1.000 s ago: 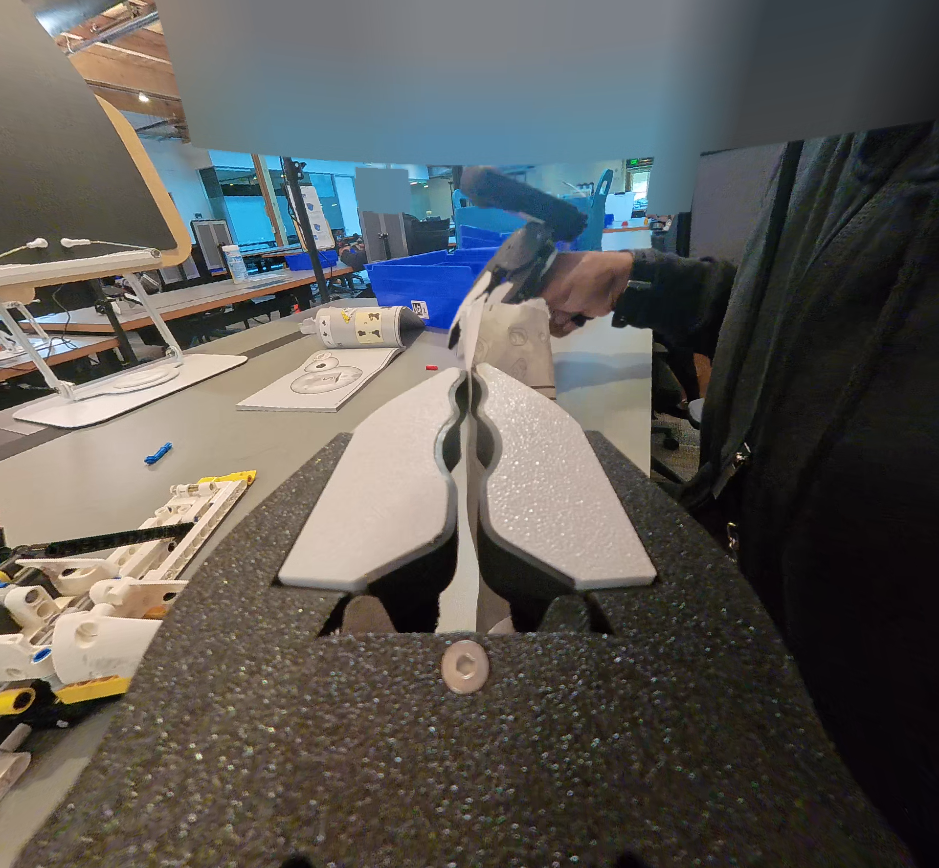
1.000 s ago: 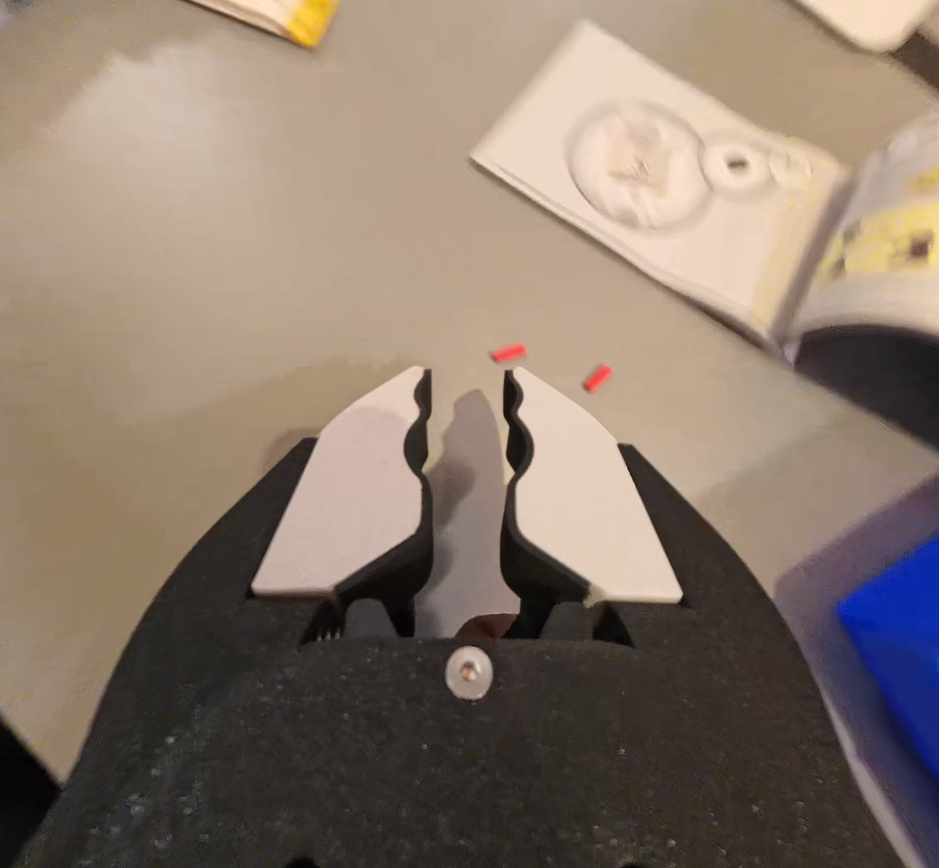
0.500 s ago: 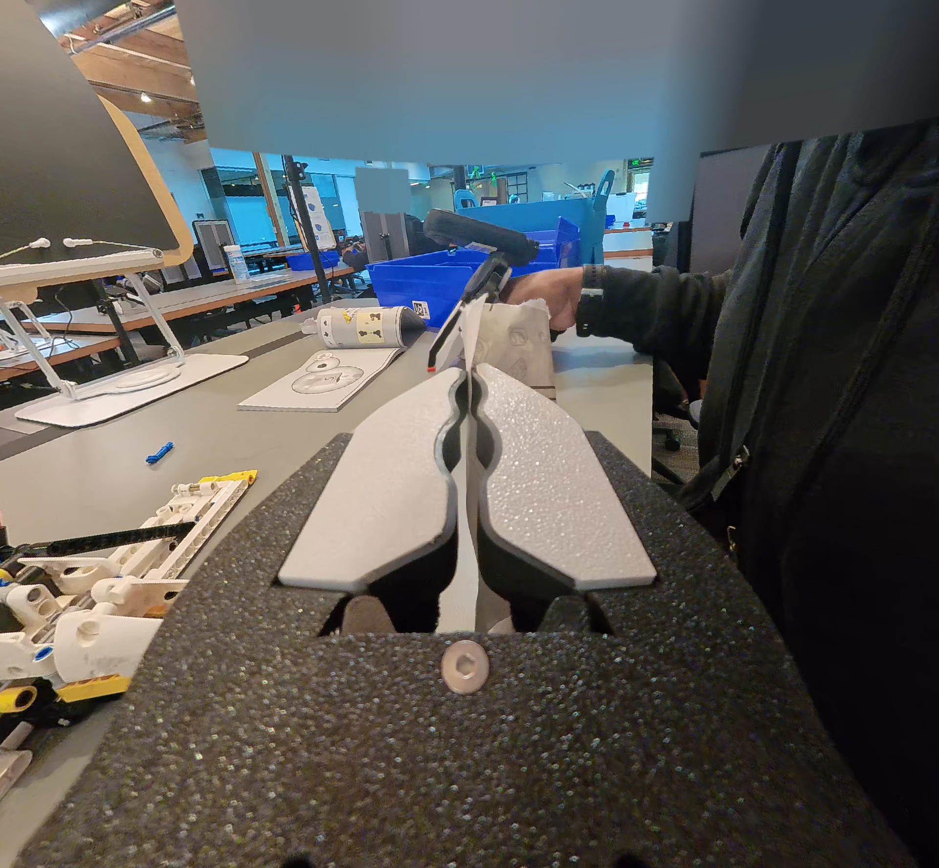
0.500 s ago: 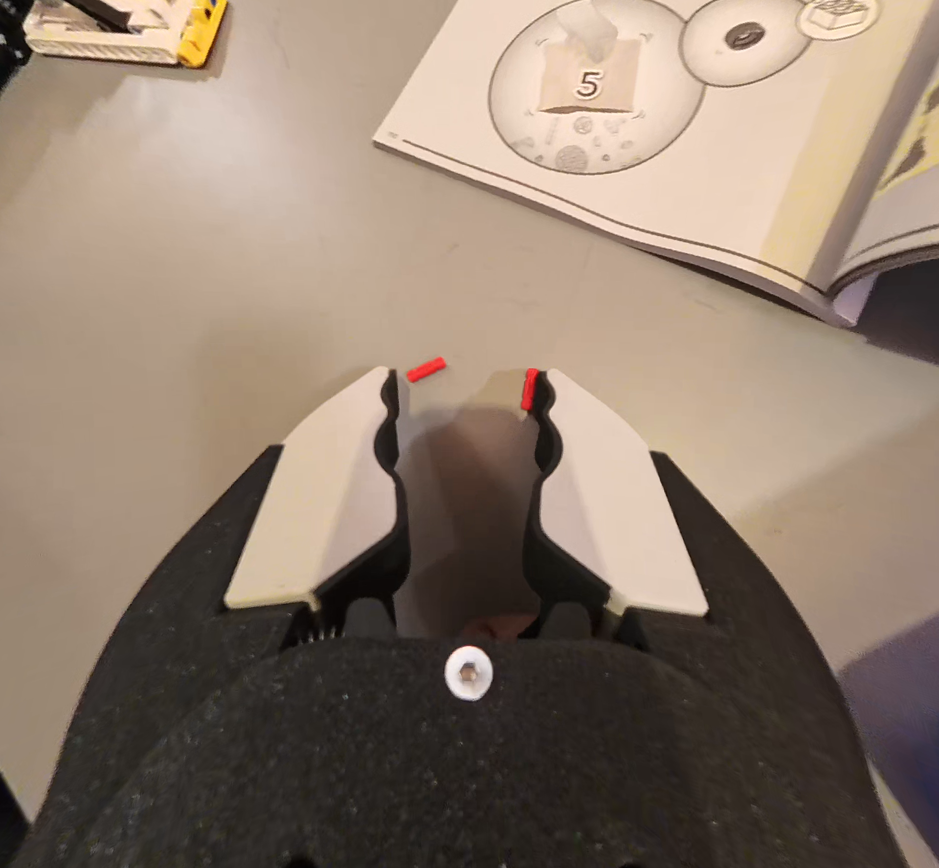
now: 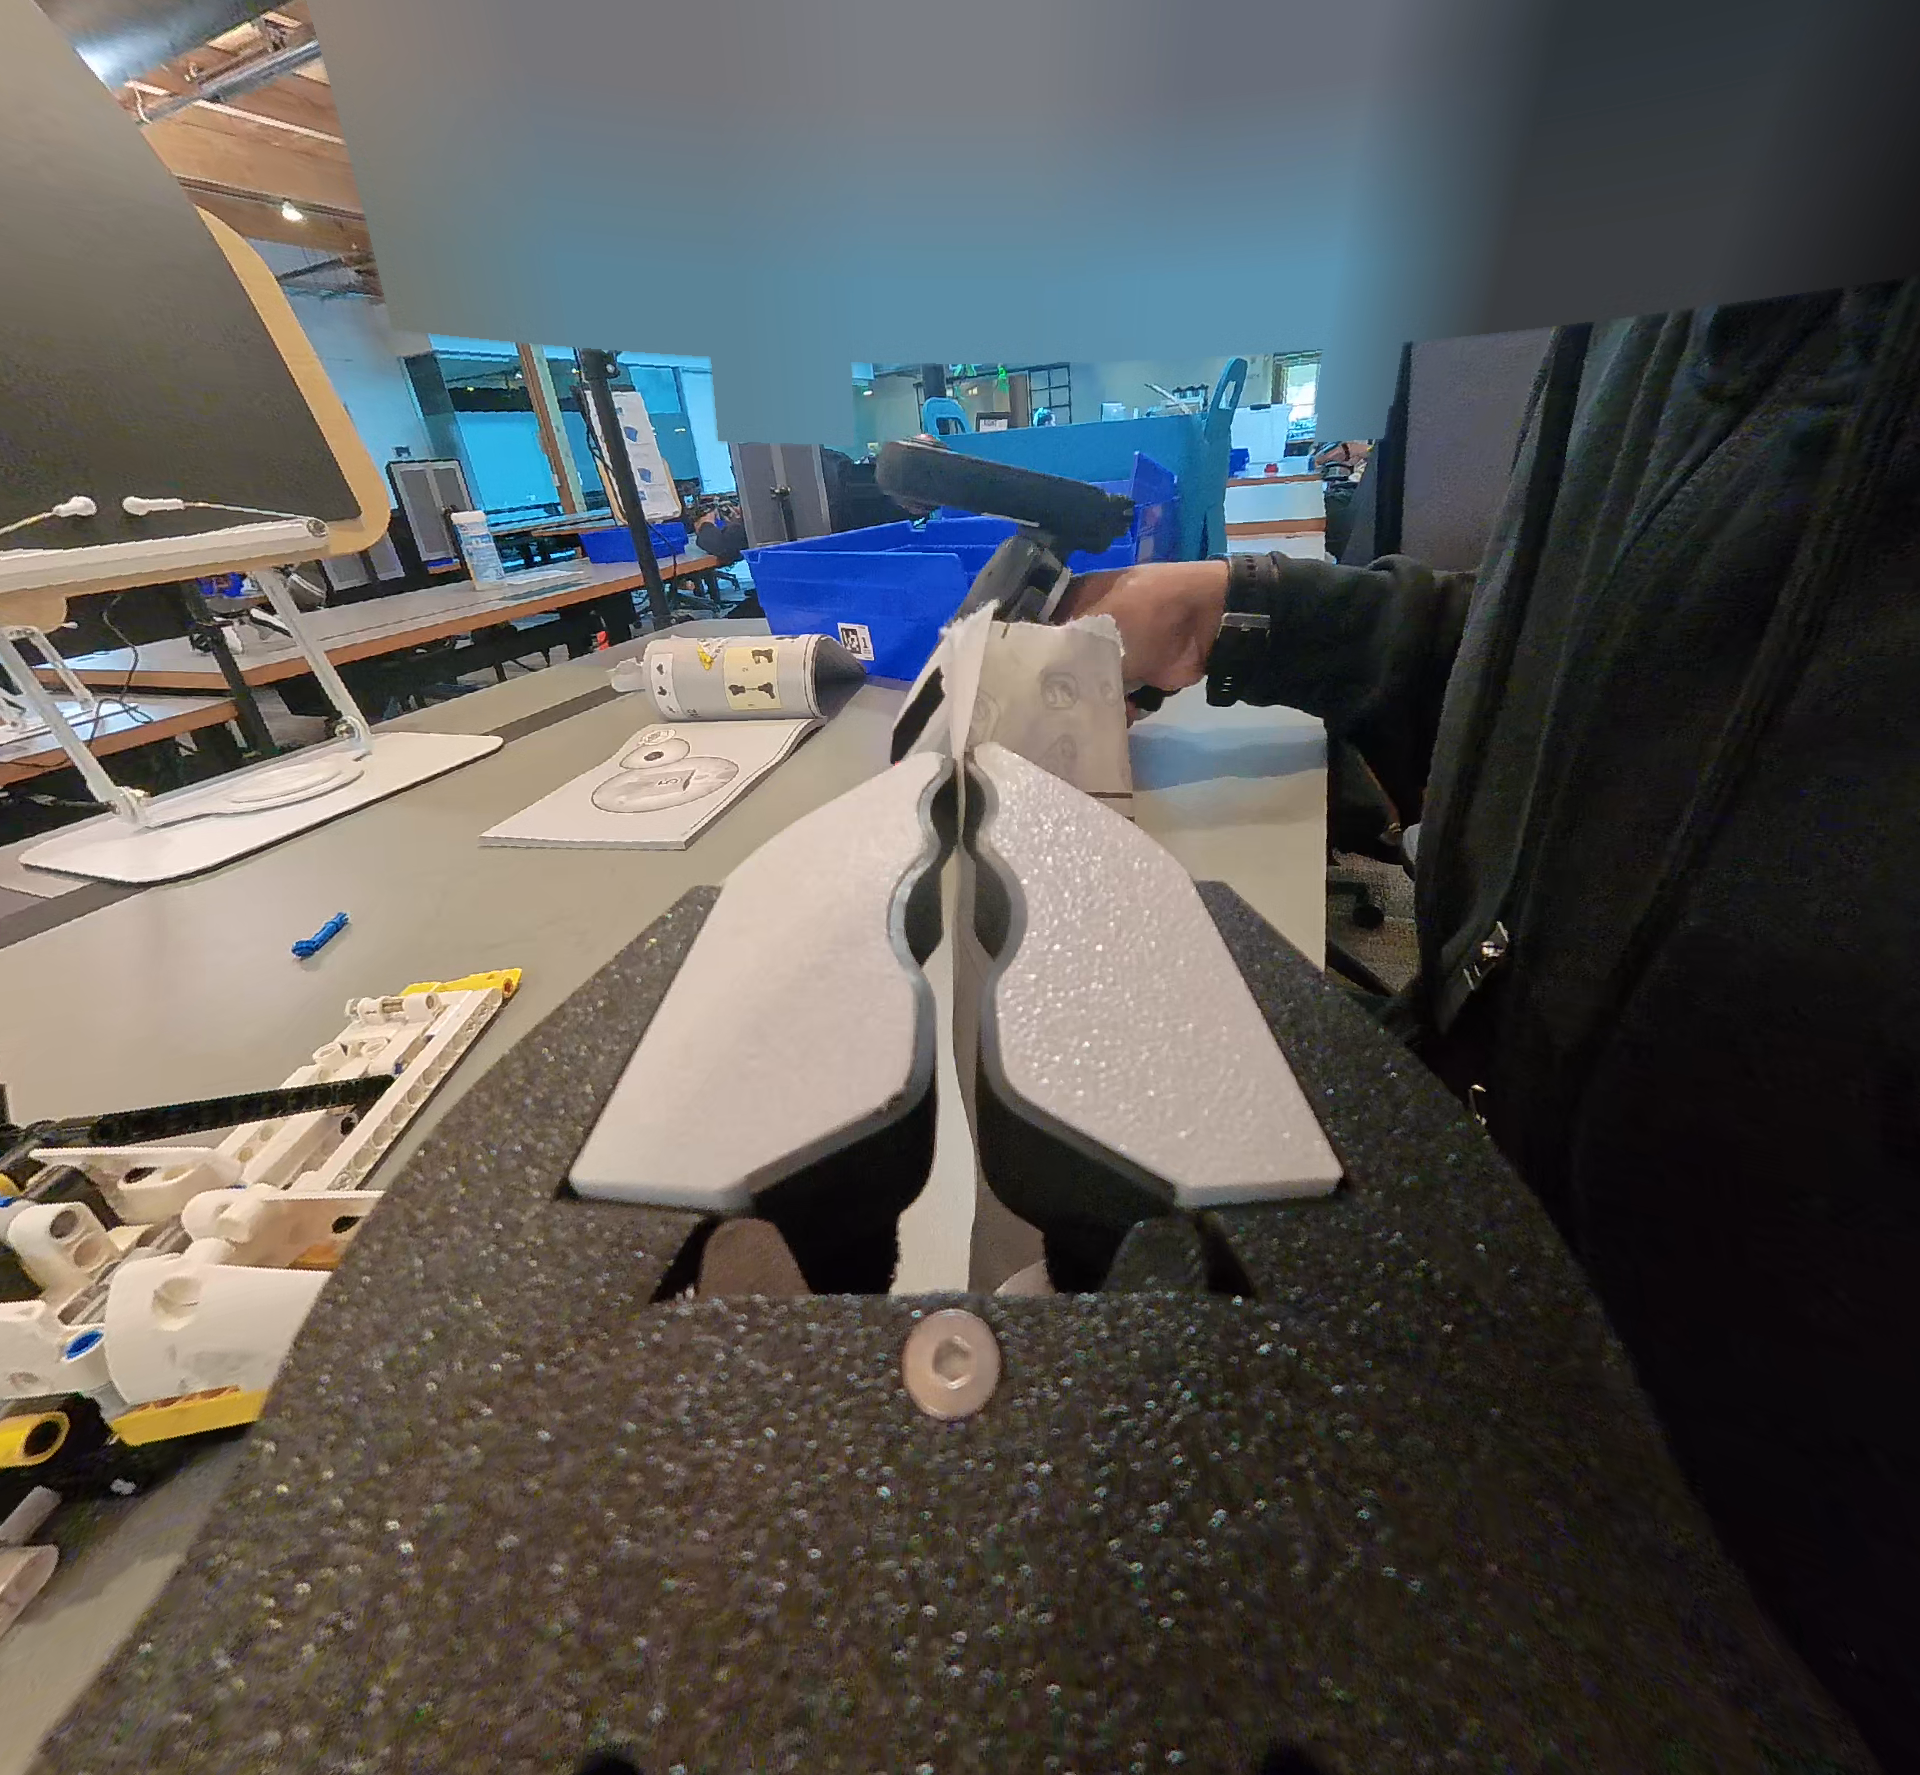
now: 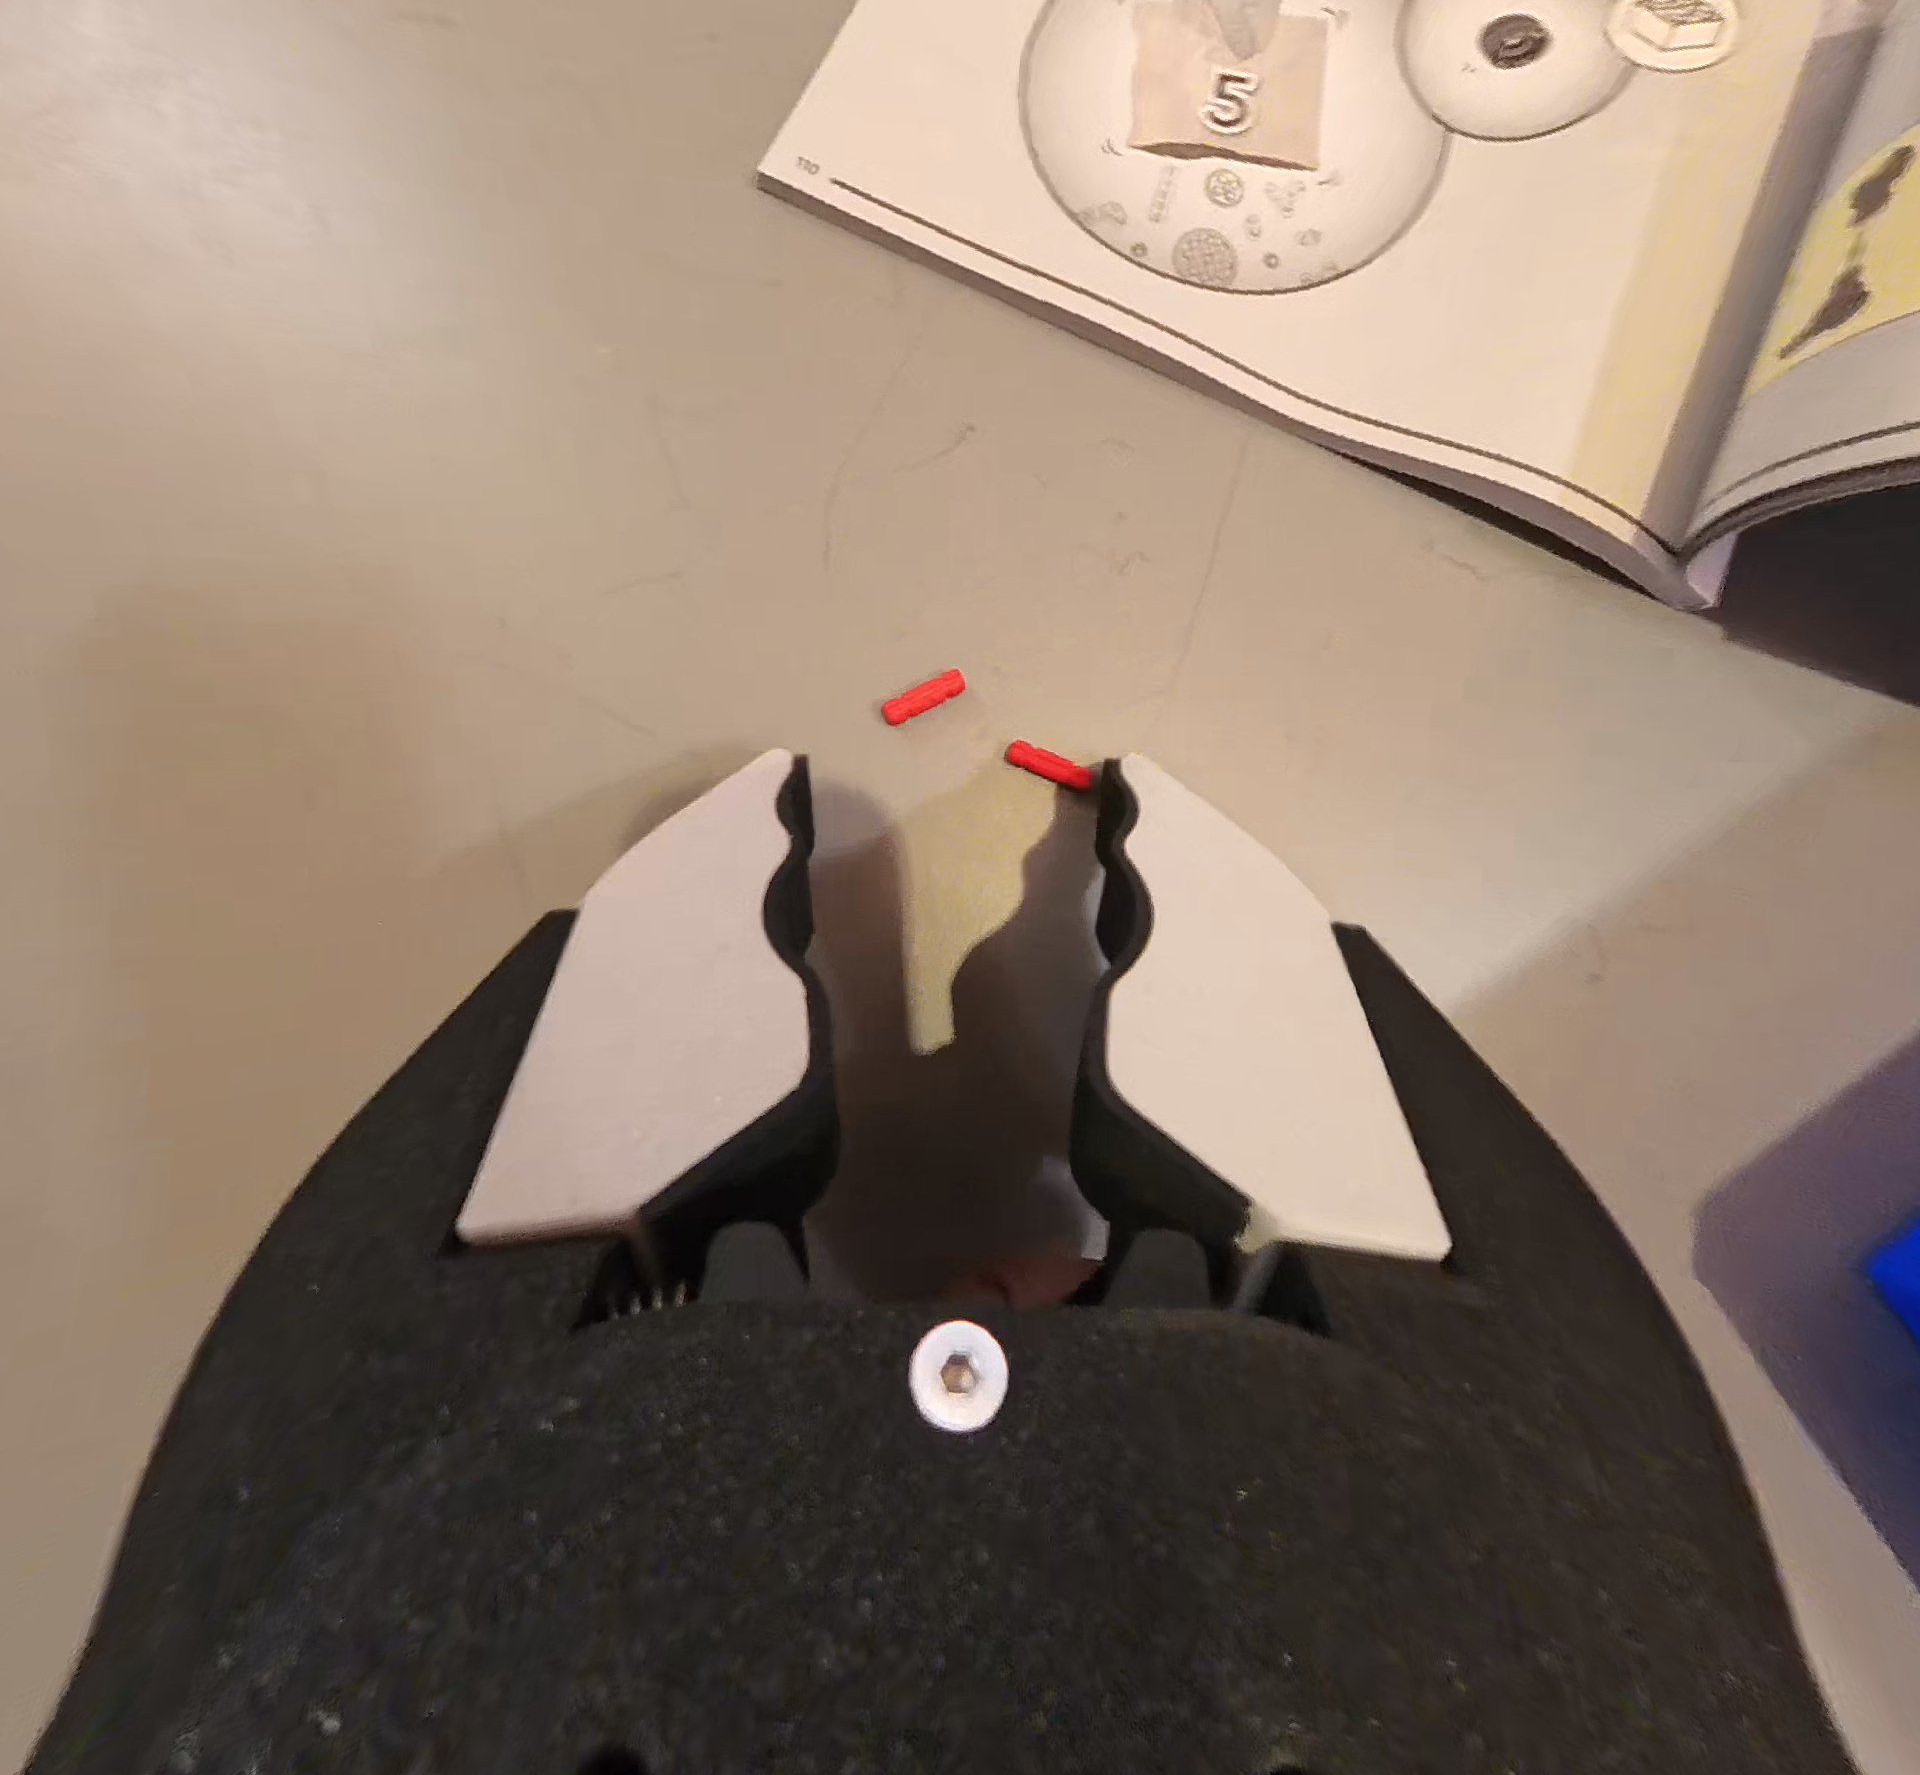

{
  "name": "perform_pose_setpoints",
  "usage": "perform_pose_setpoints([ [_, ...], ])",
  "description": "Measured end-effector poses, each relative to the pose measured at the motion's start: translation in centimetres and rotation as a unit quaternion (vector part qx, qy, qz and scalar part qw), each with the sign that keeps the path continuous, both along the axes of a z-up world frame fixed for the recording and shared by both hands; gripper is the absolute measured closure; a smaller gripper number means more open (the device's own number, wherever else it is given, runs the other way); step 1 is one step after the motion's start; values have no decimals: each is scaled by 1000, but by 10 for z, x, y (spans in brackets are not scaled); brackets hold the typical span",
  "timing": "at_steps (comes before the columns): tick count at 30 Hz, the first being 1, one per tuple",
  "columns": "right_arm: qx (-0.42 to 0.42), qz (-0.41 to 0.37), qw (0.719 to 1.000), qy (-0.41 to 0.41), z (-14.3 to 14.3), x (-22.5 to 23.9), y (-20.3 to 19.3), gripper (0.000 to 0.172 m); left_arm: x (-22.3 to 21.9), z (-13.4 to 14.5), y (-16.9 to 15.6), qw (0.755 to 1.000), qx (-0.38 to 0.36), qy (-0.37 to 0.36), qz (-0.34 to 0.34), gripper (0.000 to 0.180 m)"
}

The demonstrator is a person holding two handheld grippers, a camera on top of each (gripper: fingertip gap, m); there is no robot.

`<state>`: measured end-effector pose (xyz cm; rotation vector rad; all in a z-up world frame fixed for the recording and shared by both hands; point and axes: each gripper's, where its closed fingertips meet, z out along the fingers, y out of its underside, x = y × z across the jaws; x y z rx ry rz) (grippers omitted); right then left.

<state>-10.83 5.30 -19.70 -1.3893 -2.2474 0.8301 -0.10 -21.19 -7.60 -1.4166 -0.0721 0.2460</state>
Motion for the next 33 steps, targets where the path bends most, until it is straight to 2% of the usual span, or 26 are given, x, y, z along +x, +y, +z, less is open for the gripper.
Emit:
perform_pose_setpoints([
  [8,-38,43,998,-10,2,9,-27,121,0,0,0,1000,-1,0,0,180],
  [13,10,50,998,22,6,6,-17,125,0,0,0,1000,-1,0,0,180],
  [16,75,118,989,53,7,2,-10,128,0,0,0,1000,-1,0,-1,180],
  [20,148,252,955,58,9,-2,-5,130,1,0,0,1000,0,2,-1,180],
  [23,120,320,939,47,13,-5,-14,134,1,0,0,1000,-2,4,1,180],
  [27,106,349,931,-3,3,-7,-18,133,0,0,0,1000,-2,3,3,180],
  [31,78,334,939,-41,0,-4,-20,147,0,0,0,1000,-2,0,3,180],
  [33,73,332,939,-47,-1,1,-22,163,-1,0,0,1000,-3,-1,1,180],
])
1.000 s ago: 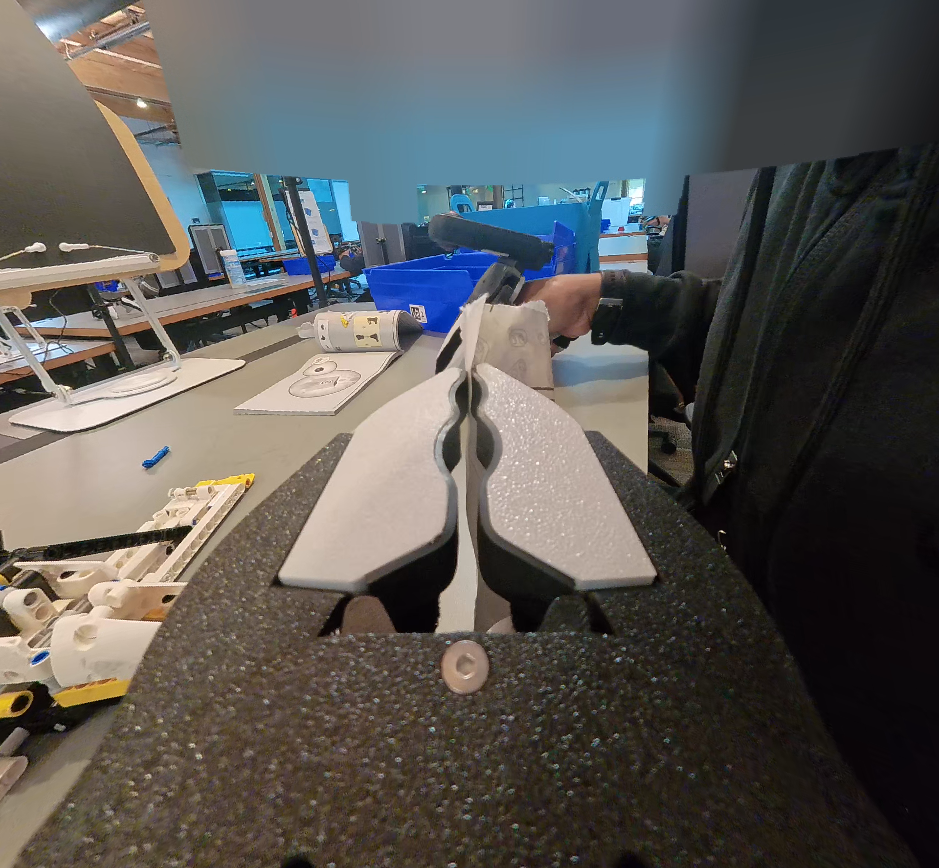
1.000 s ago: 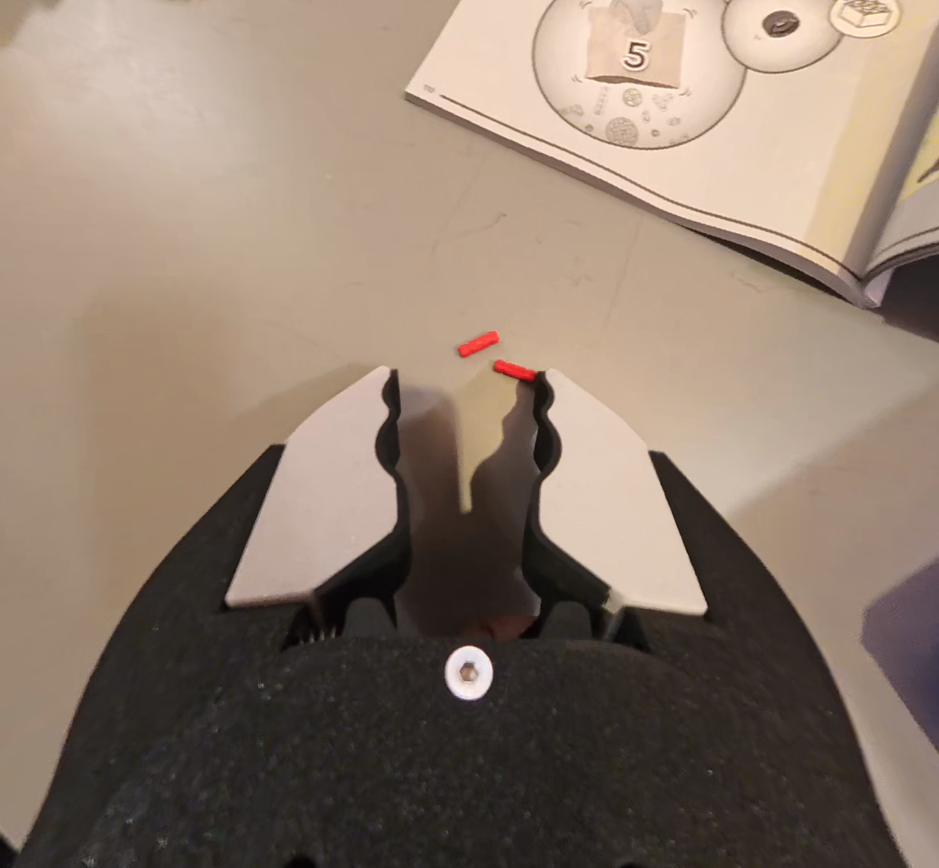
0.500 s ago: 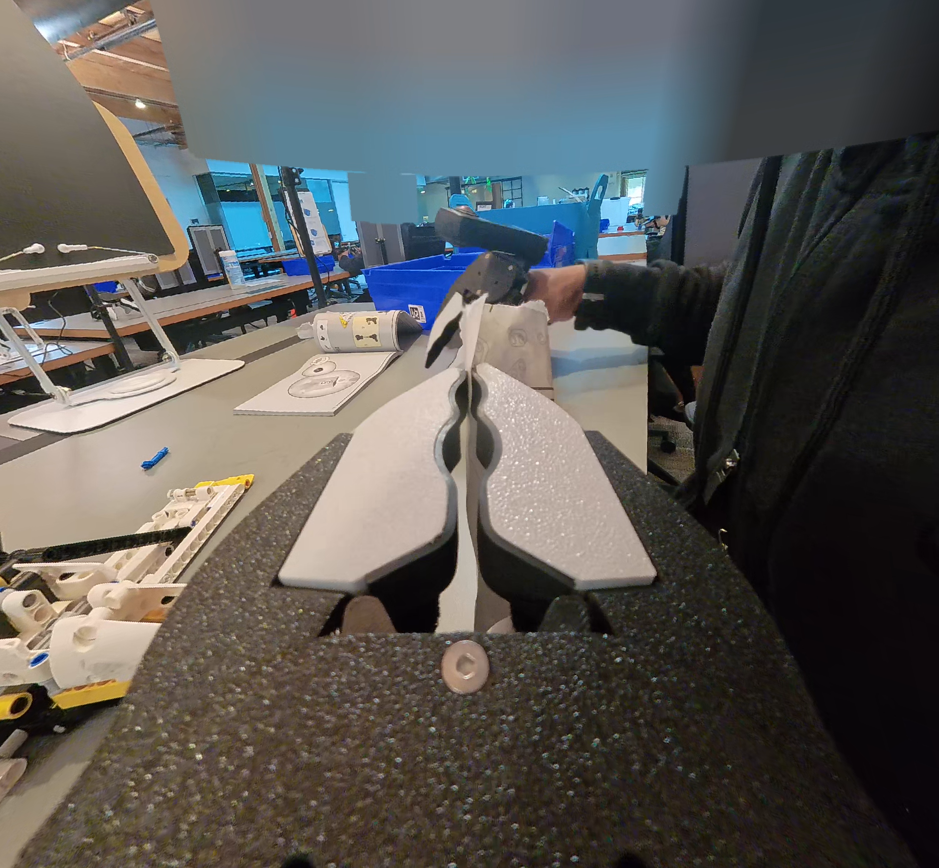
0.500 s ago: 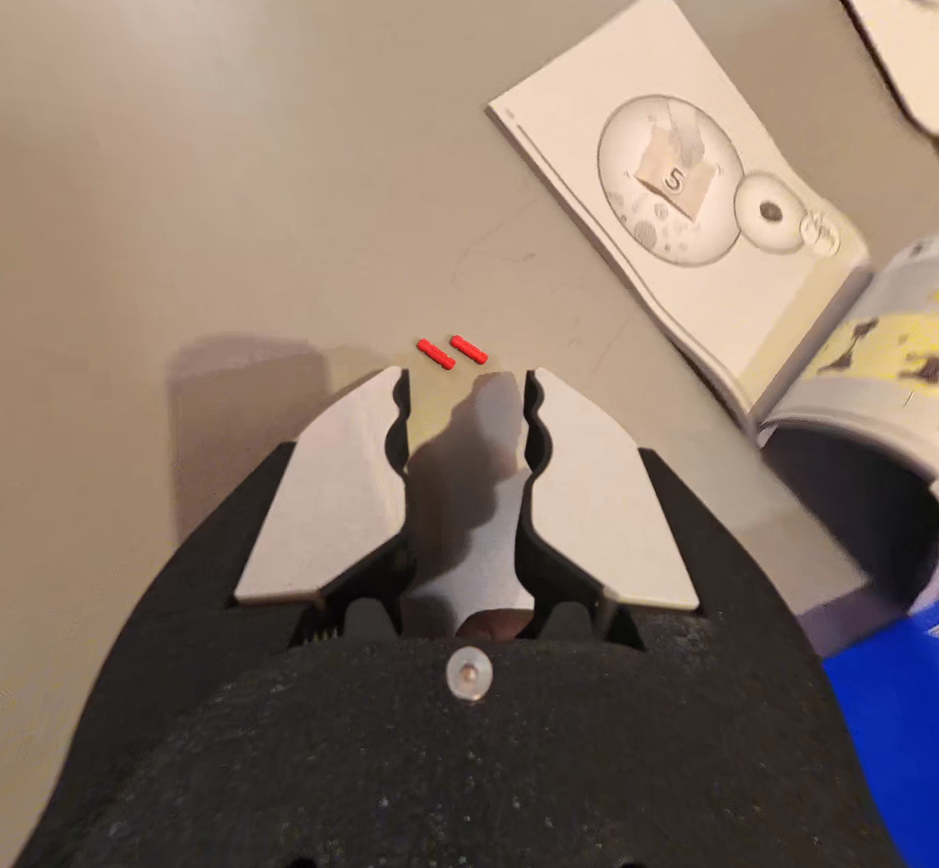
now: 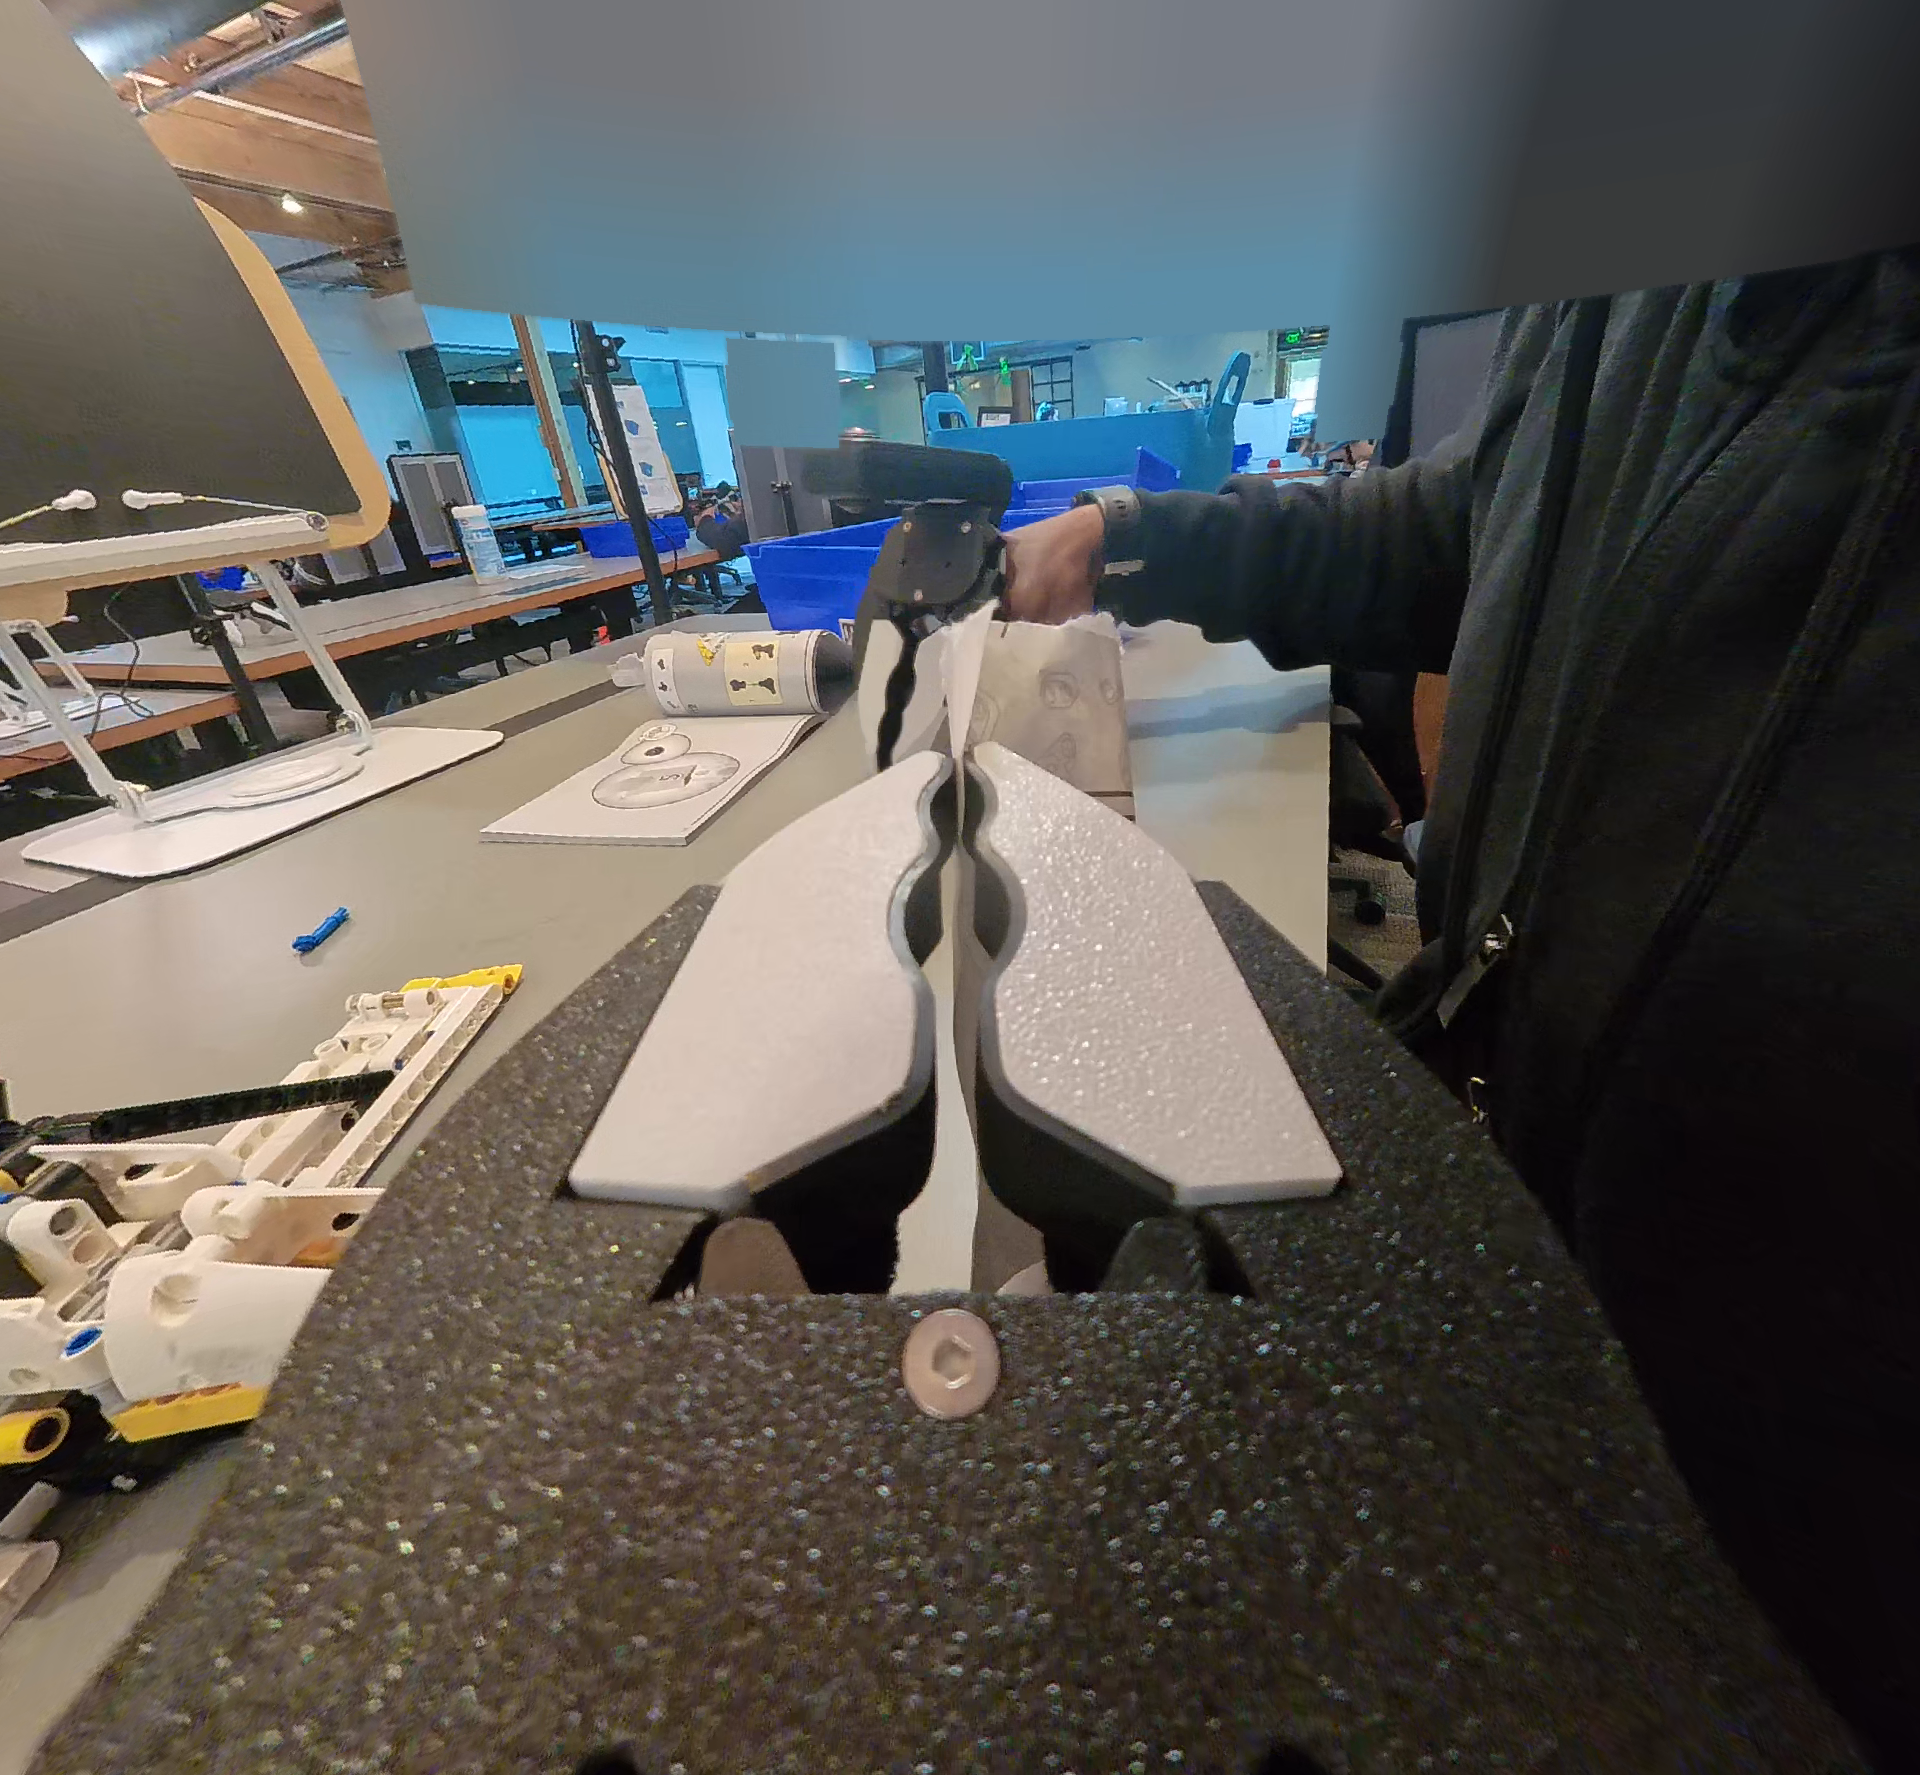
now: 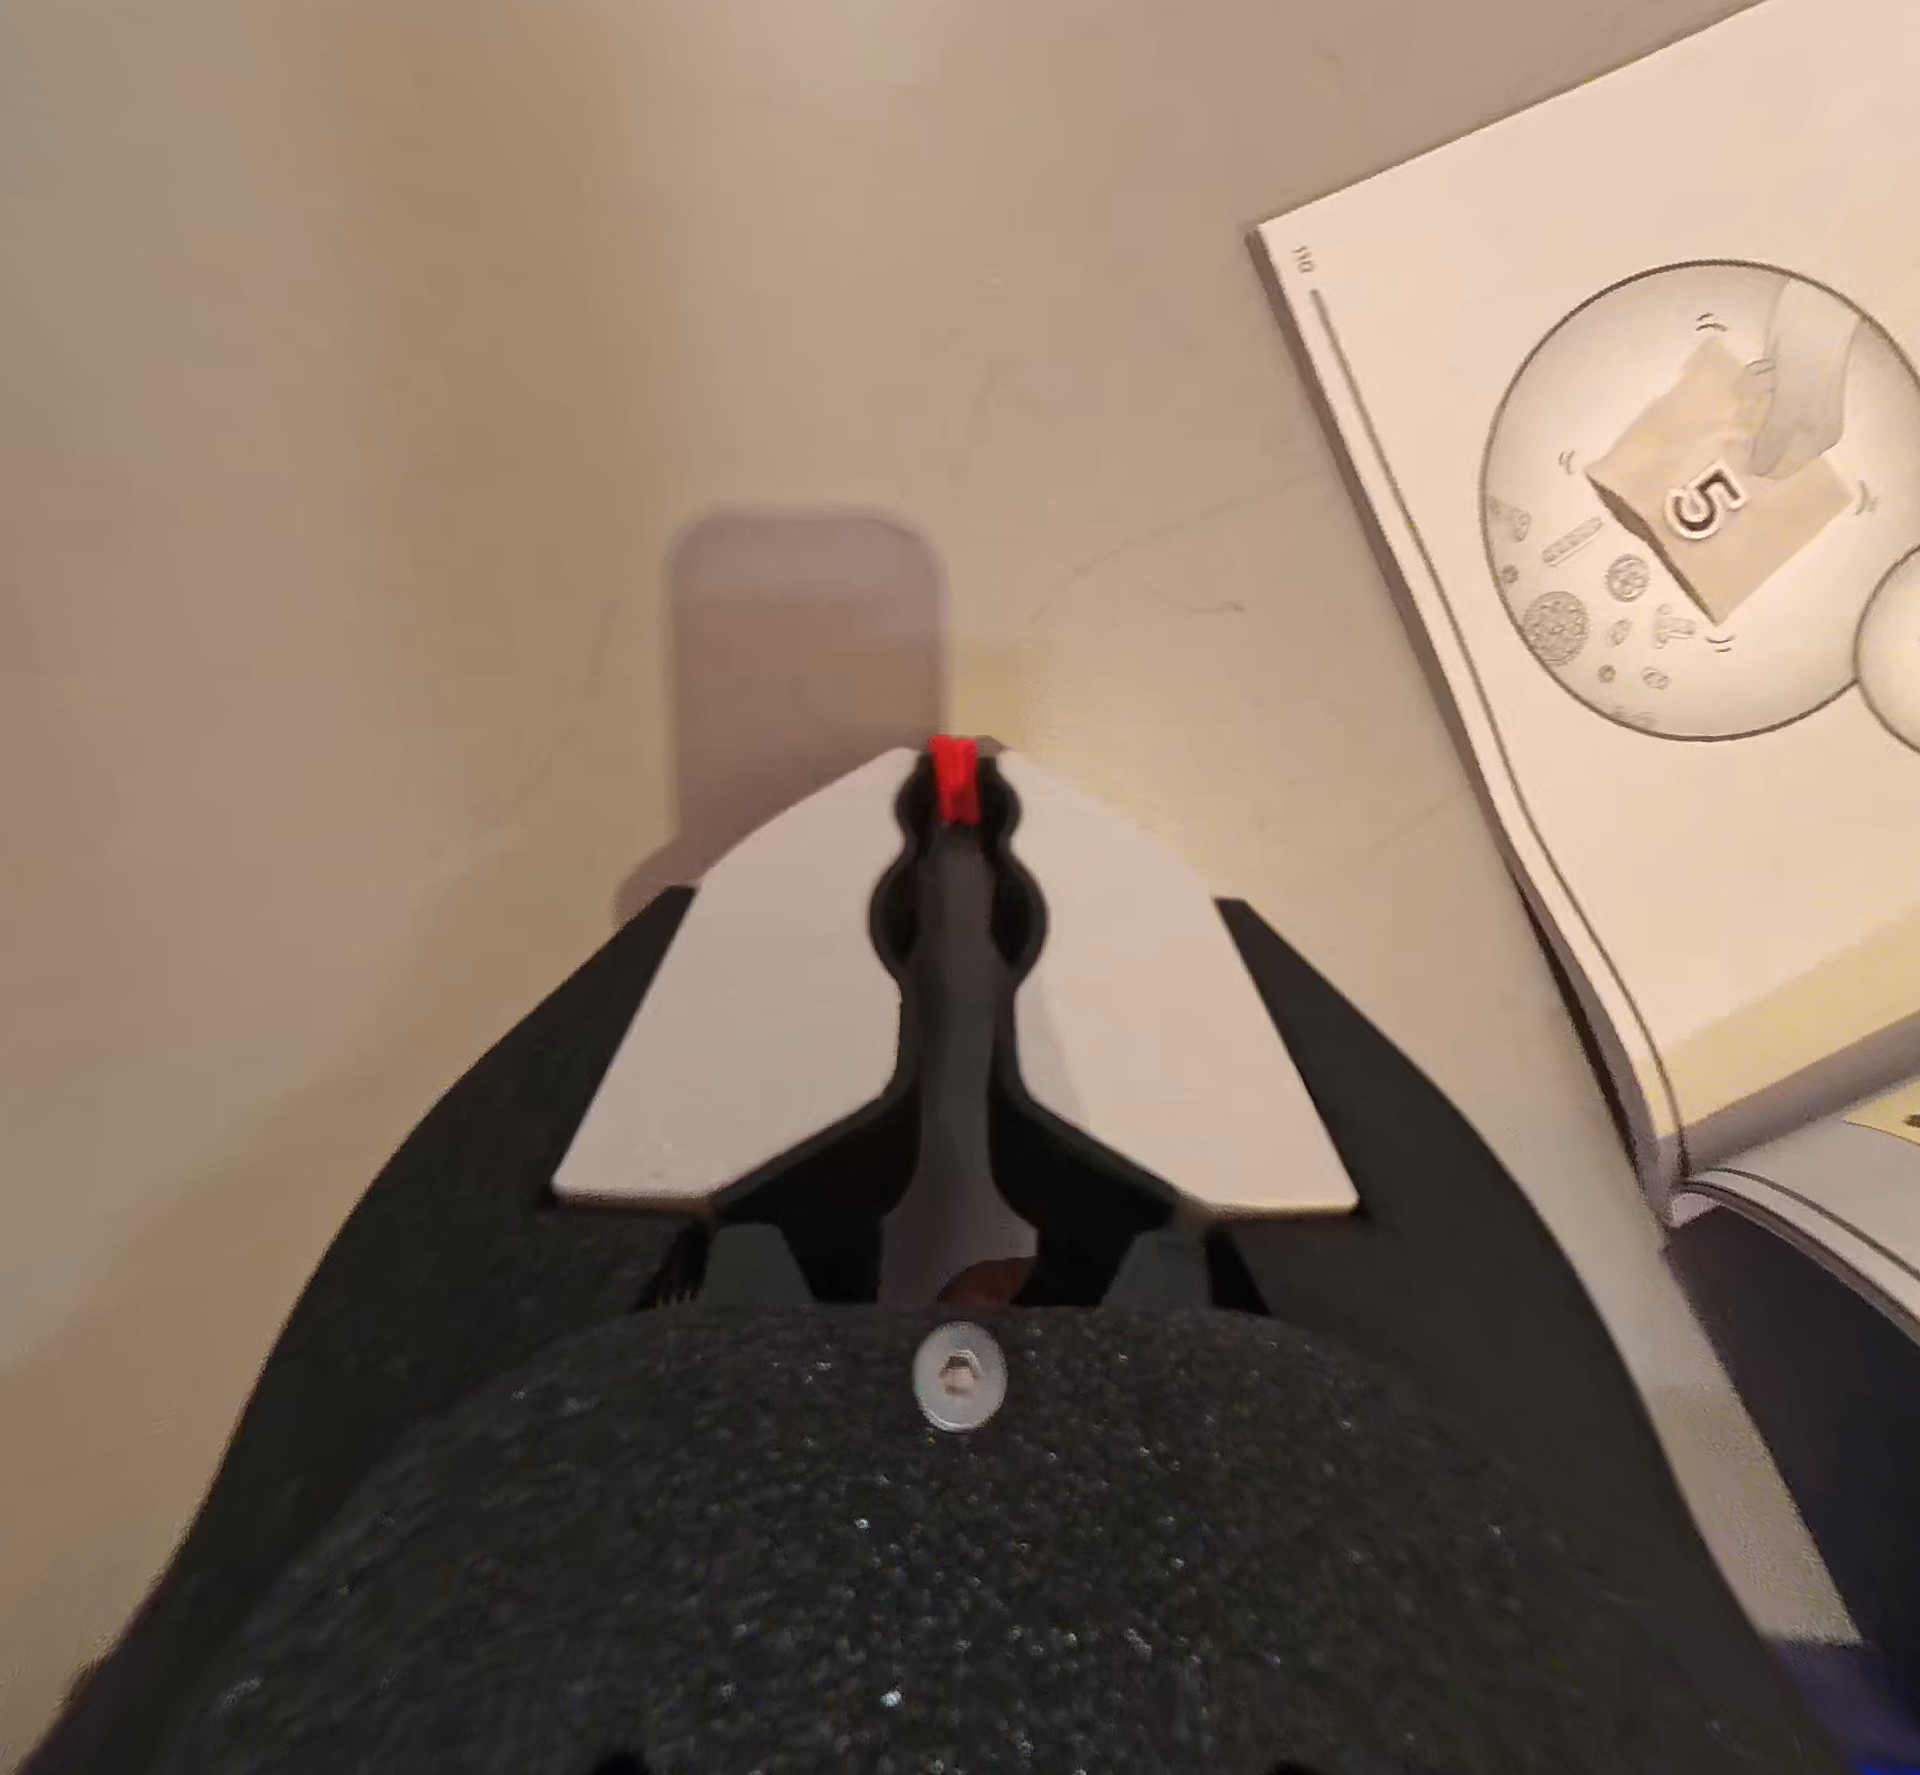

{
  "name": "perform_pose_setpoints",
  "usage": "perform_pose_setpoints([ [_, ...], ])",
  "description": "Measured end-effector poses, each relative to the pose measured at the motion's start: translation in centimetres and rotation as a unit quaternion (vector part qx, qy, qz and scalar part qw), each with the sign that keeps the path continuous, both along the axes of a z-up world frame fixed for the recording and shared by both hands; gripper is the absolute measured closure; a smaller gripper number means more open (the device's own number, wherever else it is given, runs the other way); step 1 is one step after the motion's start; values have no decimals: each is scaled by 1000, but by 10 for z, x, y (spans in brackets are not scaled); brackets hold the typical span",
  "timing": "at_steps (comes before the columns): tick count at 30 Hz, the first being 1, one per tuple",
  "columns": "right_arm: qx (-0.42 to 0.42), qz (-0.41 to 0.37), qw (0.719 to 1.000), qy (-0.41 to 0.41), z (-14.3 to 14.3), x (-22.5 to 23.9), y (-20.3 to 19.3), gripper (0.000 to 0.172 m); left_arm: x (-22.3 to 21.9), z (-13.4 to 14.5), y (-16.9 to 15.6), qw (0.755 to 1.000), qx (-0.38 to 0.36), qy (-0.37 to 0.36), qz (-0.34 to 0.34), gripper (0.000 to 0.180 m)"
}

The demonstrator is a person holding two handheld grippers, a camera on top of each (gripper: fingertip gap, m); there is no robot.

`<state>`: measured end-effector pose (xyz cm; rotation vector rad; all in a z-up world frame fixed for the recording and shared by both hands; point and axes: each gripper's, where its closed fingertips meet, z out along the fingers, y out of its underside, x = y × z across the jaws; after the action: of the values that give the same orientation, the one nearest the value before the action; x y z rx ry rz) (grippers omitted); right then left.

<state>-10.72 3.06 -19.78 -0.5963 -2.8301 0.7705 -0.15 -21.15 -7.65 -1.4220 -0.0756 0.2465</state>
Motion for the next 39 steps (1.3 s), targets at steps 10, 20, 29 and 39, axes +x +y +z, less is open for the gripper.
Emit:
perform_pose_setpoints([
  [10,-121,74,988,54,68,40,-81,164,1,0,0,1000,0,4,2,180],
  [20,-229,201,949,81,124,110,-198,153,0,0,0,1000,-3,9,9,180],
  [29,-250,94,958,107,105,89,-149,142,-1,-1,1,1000,-3,5,10,180],
  [39,-213,-32,969,120,51,87,-39,143,-17,-4,4,999,-14,-32,26,180],
])
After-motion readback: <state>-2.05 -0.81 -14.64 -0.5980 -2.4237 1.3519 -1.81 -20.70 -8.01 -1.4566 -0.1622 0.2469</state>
